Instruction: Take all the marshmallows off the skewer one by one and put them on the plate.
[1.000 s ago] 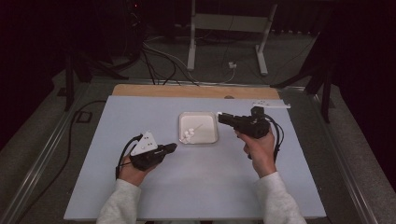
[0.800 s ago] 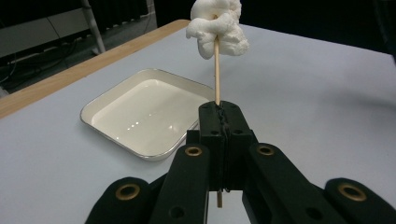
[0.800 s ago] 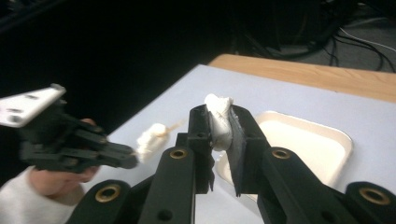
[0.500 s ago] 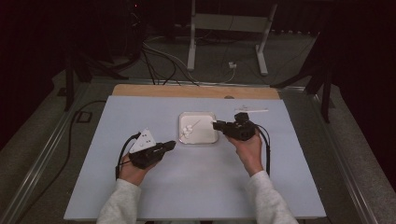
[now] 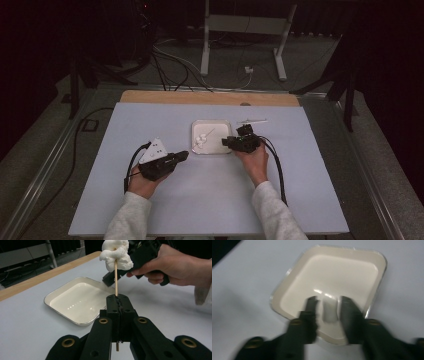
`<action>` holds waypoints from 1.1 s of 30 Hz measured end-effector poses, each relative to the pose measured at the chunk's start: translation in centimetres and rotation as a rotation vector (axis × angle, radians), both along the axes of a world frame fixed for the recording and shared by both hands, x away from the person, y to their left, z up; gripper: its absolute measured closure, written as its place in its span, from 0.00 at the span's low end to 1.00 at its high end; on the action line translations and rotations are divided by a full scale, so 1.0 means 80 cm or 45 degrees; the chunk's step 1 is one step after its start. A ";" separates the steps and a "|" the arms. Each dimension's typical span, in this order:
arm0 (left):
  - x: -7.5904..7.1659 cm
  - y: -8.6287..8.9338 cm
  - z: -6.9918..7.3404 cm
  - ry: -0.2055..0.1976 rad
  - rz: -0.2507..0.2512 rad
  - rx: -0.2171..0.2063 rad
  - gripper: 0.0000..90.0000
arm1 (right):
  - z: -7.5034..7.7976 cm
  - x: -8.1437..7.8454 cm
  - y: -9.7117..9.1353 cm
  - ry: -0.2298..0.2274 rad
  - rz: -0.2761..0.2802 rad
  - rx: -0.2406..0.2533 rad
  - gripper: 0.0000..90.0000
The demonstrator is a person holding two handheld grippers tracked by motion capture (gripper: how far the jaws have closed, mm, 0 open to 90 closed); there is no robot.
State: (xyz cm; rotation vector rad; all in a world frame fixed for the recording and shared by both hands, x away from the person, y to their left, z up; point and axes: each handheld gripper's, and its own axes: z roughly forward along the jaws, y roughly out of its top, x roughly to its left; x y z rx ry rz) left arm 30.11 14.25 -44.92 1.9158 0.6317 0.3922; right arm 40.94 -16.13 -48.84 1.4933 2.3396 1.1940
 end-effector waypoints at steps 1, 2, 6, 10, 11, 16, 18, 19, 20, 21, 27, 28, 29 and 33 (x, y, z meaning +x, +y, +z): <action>0.000 0.000 0.000 -0.002 0.000 0.002 1.00 | -0.003 0.002 0.000 0.023 -0.001 0.001 0.58; 0.000 0.000 0.000 -0.003 0.003 0.003 1.00 | -0.004 0.003 -0.002 0.052 -0.004 0.021 0.50; 0.000 0.001 0.000 -0.004 0.019 -0.002 1.00 | 0.008 -0.007 -0.005 0.001 0.005 0.055 0.38; 0.001 0.001 -0.001 -0.004 0.031 -0.002 1.00 | 0.031 -0.017 -0.012 -0.031 0.060 0.168 0.34; 0.001 0.001 -0.001 -0.006 0.031 -0.001 1.00 | 0.031 -0.017 -0.012 -0.031 0.060 0.168 0.34; 0.001 -0.002 -0.003 -0.006 0.029 0.009 1.00 | 0.057 -0.030 -0.019 -0.043 0.134 0.295 0.32; 0.001 -0.004 -0.003 -0.006 0.028 0.016 1.00 | 0.063 -0.034 -0.019 -0.052 0.153 0.318 0.31; 0.001 -0.004 -0.004 -0.005 0.029 0.018 1.00 | 0.066 -0.036 -0.019 -0.051 0.162 0.335 0.31; 0.001 -0.005 -0.004 -0.008 0.031 0.022 1.00 | 0.069 -0.037 -0.018 -0.059 0.173 0.353 0.31; 0.001 -0.006 -0.004 -0.009 0.033 0.023 1.00 | 0.069 -0.037 -0.018 -0.059 0.173 0.353 0.31; 0.001 -0.010 -0.006 -0.006 0.024 0.033 1.00 | 0.085 -0.046 -0.003 -0.068 0.241 0.407 0.34; 0.001 -0.011 -0.006 -0.008 0.021 0.036 1.00 | 0.087 -0.047 0.001 -0.065 0.253 0.410 0.35; 0.000 -0.012 -0.007 -0.007 0.021 0.040 1.00 | 0.090 -0.047 0.008 -0.060 0.270 0.421 0.37; 0.000 -0.015 -0.008 -0.004 0.012 0.047 1.00 | 0.093 -0.047 0.015 -0.044 0.277 0.467 0.42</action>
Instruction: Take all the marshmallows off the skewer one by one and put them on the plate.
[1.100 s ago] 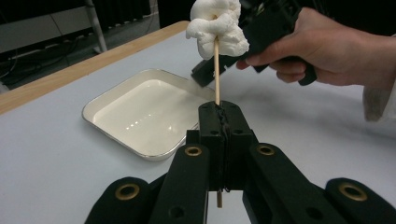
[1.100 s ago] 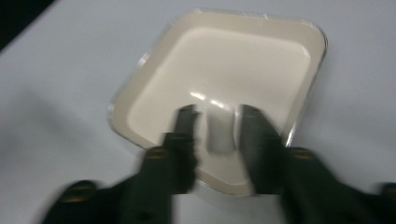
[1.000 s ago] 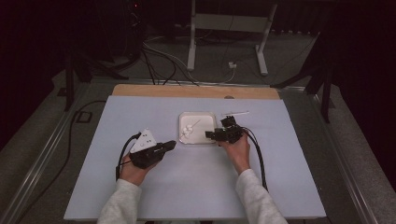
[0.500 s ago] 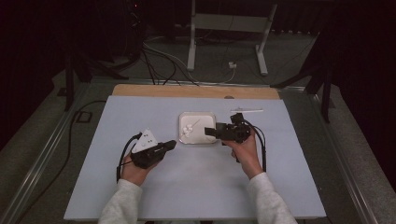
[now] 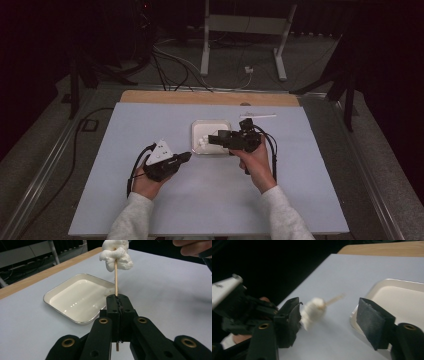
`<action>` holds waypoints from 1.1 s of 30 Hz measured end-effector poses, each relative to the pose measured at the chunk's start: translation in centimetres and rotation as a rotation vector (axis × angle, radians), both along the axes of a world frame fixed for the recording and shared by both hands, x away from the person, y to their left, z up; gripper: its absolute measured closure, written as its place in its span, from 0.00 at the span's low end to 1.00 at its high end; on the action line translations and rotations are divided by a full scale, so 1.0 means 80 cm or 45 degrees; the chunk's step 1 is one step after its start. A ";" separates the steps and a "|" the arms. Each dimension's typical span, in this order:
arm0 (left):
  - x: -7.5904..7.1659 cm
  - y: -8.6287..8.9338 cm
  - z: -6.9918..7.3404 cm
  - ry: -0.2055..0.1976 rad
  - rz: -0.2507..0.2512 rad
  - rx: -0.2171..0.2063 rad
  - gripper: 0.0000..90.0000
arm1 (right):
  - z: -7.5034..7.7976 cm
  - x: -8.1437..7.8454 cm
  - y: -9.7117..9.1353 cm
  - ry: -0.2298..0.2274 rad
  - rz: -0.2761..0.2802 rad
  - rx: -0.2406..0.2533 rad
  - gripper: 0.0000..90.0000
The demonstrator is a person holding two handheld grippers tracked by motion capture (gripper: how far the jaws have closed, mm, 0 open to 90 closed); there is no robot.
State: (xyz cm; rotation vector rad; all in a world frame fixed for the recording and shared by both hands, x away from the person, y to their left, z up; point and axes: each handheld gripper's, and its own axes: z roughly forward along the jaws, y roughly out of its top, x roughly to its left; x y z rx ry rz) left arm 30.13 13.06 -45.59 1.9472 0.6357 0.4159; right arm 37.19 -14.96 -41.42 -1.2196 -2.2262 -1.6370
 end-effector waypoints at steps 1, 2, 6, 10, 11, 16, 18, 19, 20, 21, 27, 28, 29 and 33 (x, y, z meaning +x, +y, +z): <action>0.000 -0.001 0.000 0.000 -0.004 -0.001 1.00 | 0.000 0.001 0.002 0.011 0.001 0.010 0.44; 0.000 -0.001 0.000 0.000 -0.006 -0.003 1.00 | -0.001 0.003 0.006 0.030 0.021 0.028 0.49; -0.002 -0.003 0.001 -0.008 -0.019 -0.008 1.00 | -0.005 0.006 0.012 0.057 0.043 0.015 0.54; -0.002 -0.001 0.002 -0.014 -0.012 -0.017 1.00 | -0.010 0.006 0.016 0.108 0.107 0.045 0.72; -0.002 0.001 0.002 -0.012 -0.012 -0.029 1.00 | -0.010 0.005 0.016 0.111 0.116 0.047 0.74; -0.002 0.000 0.002 -0.017 -0.021 -0.023 1.00 | -0.008 0.005 0.015 0.128 0.134 0.052 0.82; -0.002 -0.001 0.002 -0.016 -0.028 -0.025 1.00 | -0.007 0.003 0.013 0.117 0.131 0.060 0.85; -0.002 -0.001 0.002 -0.016 -0.029 -0.024 1.00 | -0.006 0.003 0.012 0.114 0.125 0.059 0.86; -0.002 -0.001 0.003 -0.016 -0.035 -0.024 1.00 | -0.006 0.003 0.012 0.114 0.125 0.059 0.86; -0.002 -0.001 0.003 -0.017 -0.040 -0.026 1.00 | -0.005 0.002 0.011 0.113 0.119 0.060 0.87; -0.001 0.003 0.004 -0.022 -0.047 -0.031 1.00 | 0.000 -0.002 0.008 0.068 0.093 0.071 0.89; -0.001 0.003 0.004 -0.022 -0.047 -0.029 1.00 | 0.001 -0.003 0.009 0.062 0.085 0.067 0.89; -0.002 0.004 0.004 -0.021 -0.047 -0.031 1.00 | 0.001 -0.003 0.009 0.062 0.085 0.067 0.89; -0.002 0.005 0.004 -0.023 -0.050 -0.024 1.00 | 0.002 -0.004 0.008 0.043 0.071 0.068 0.89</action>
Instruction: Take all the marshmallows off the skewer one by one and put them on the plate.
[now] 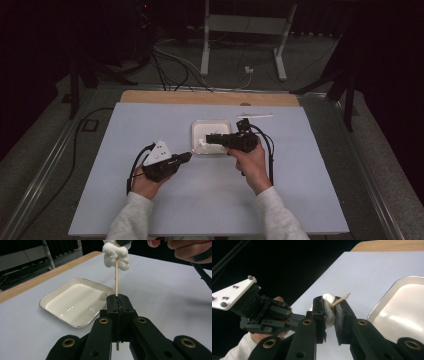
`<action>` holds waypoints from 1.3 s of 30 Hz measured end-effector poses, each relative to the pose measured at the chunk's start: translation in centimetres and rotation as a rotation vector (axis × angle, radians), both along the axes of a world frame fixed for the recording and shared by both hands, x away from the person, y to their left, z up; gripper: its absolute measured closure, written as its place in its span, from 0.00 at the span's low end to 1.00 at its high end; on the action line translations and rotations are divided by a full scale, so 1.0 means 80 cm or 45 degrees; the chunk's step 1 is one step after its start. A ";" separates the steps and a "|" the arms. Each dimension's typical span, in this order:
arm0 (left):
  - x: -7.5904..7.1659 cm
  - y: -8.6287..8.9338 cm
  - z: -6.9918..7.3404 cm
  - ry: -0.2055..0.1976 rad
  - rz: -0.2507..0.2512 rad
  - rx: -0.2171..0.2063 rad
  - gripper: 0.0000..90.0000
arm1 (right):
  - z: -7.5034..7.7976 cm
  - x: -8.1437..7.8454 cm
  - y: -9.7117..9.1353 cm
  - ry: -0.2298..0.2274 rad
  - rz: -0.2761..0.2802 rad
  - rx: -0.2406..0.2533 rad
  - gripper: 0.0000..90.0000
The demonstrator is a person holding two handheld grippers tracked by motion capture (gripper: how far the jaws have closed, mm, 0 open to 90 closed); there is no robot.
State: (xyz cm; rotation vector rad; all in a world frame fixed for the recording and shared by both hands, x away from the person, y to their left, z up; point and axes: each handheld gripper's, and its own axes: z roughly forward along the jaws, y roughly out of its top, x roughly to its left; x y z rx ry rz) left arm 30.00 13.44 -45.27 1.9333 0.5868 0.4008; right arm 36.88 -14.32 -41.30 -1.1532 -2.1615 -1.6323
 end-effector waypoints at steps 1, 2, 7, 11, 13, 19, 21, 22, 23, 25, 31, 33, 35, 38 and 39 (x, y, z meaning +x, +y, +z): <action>0.000 0.000 0.000 0.000 -0.002 0.001 1.00 | 0.000 0.001 -0.001 0.001 -0.005 0.008 0.89; 0.000 0.001 0.000 0.000 -0.003 0.004 1.00 | 0.000 0.001 -0.001 0.001 -0.005 0.008 0.89; 0.000 0.002 -0.001 0.001 -0.008 0.009 1.00 | 0.002 0.001 -0.007 -0.007 -0.030 0.018 0.90; 0.000 0.002 -0.002 0.001 -0.016 0.019 1.00 | 0.004 0.000 -0.010 -0.018 -0.035 0.009 0.90; 0.000 0.004 -0.001 0.000 -0.013 0.024 1.00 | 0.005 0.000 -0.013 -0.034 -0.046 0.008 0.91; 0.004 0.020 -0.010 0.031 0.050 0.075 1.00 | 0.020 0.005 -0.063 -0.085 -0.227 0.102 0.92; 0.006 0.026 -0.010 0.037 0.068 0.054 1.00 | 0.023 0.005 -0.072 -0.095 -0.237 0.095 0.92; 0.007 0.027 -0.009 0.036 0.073 0.037 1.00 | 0.028 0.005 -0.084 -0.116 -0.253 0.045 0.92; 0.007 0.027 -0.008 0.033 0.075 0.033 1.00 | 0.028 0.005 -0.084 -0.116 -0.253 0.045 0.92; 0.006 0.024 -0.007 0.030 0.075 0.043 1.00 | 0.028 0.006 -0.089 -0.122 -0.255 0.019 0.91; 0.007 0.022 -0.008 0.035 0.078 0.033 1.00 | 0.010 0.013 -0.089 -0.101 -0.267 -0.031 0.91; 0.007 0.023 -0.007 0.036 0.078 0.025 1.00 | 0.003 0.016 -0.087 -0.091 -0.271 -0.047 0.90; 0.006 0.023 -0.007 0.035 0.078 0.020 1.00 | -0.001 0.019 -0.086 -0.086 -0.276 -0.058 0.90; 0.006 0.023 -0.006 0.034 0.078 0.014 1.00 | -0.008 0.023 -0.081 -0.084 -0.293 -0.093 0.89; 0.006 0.023 -0.005 0.034 0.079 0.010 1.00 | -0.008 0.023 -0.081 -0.084 -0.293 -0.093 0.89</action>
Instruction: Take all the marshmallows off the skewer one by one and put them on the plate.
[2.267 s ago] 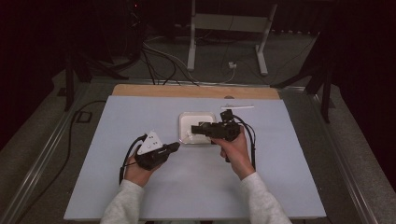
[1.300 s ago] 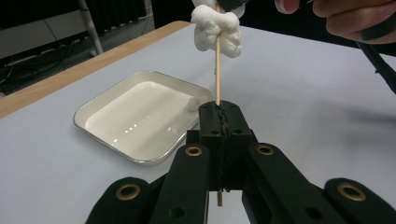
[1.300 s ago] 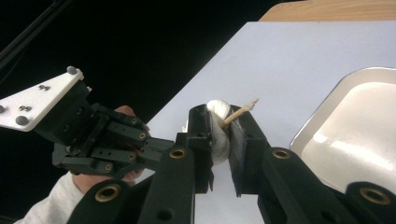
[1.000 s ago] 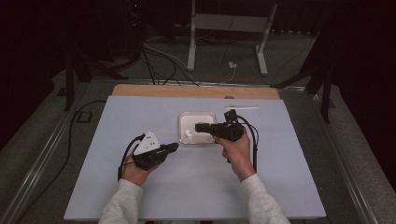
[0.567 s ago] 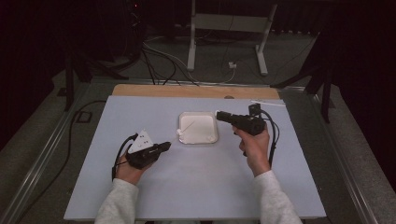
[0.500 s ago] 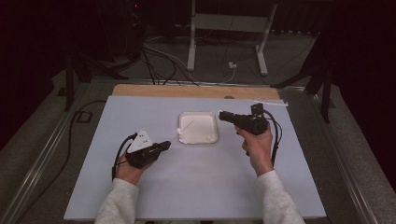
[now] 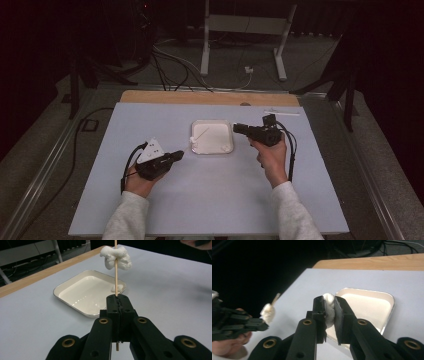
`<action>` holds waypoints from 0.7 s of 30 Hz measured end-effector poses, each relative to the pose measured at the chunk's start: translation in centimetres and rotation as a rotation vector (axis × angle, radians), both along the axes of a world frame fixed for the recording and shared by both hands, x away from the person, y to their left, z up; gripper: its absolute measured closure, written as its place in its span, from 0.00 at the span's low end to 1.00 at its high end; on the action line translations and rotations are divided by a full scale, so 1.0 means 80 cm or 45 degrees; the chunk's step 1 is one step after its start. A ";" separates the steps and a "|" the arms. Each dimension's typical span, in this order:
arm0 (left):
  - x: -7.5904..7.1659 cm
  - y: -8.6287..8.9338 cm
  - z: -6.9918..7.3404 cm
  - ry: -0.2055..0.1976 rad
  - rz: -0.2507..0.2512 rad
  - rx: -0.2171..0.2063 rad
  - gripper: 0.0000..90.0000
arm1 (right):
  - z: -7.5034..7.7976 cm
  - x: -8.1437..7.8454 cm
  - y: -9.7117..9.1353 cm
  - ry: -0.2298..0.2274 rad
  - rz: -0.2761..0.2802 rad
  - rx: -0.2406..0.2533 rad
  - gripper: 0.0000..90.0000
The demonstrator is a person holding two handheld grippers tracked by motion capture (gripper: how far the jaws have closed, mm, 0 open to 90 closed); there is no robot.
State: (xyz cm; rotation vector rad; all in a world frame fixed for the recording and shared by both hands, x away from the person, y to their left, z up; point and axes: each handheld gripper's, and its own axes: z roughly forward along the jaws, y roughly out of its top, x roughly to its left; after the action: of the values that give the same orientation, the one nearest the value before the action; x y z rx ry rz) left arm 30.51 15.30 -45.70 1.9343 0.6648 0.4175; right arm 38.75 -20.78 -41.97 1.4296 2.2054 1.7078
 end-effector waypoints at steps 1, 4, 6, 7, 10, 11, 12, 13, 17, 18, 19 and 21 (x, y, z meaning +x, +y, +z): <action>0.000 0.000 0.000 0.000 -0.001 -0.003 1.00 | -0.001 0.001 0.002 -0.004 -0.005 -0.021 0.89; 0.000 0.000 0.000 -0.005 0.000 -0.007 1.00 | -0.007 0.004 0.006 0.002 -0.016 -0.056 0.89; 0.000 -0.001 0.001 -0.005 -0.001 -0.010 1.00 | -0.012 0.007 0.009 0.006 -0.031 -0.085 0.88; 0.000 -0.001 0.001 -0.005 -0.002 -0.011 1.00 | -0.015 0.009 0.011 0.015 -0.034 -0.093 0.88; 0.000 -0.002 0.001 -0.003 -0.005 -0.015 1.00 | -0.029 0.015 0.016 0.046 -0.045 -0.149 0.88; 0.000 -0.002 0.001 -0.002 -0.006 -0.014 1.00 | -0.029 0.015 0.016 0.046 -0.045 -0.149 0.88; 0.000 -0.002 0.000 -0.001 -0.005 -0.014 1.00 | -0.033 0.017 0.018 0.050 -0.050 -0.170 0.88; 0.000 -0.002 0.000 0.000 -0.005 -0.014 1.00 | -0.037 0.019 0.019 0.054 -0.056 -0.193 0.88; 0.000 -0.003 0.000 0.004 -0.011 -0.021 1.00 | -0.055 0.026 0.026 0.084 -0.069 -0.250 0.87; 0.000 -0.002 0.000 0.004 -0.011 -0.023 1.00 | -0.060 0.027 0.028 0.090 -0.074 -0.266 0.87; 0.000 -0.003 0.000 0.004 -0.010 -0.024 1.00 | -0.064 0.028 0.030 0.098 -0.077 -0.281 0.87; 0.000 -0.002 0.000 0.006 -0.010 -0.026 1.00 | -0.074 0.030 0.032 0.112 -0.081 -0.309 0.87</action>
State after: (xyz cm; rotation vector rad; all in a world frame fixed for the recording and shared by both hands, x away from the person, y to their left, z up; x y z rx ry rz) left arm 30.54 15.11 -45.67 1.9183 0.6619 0.3999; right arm 41.14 -18.20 -47.87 1.5204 2.2881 1.3276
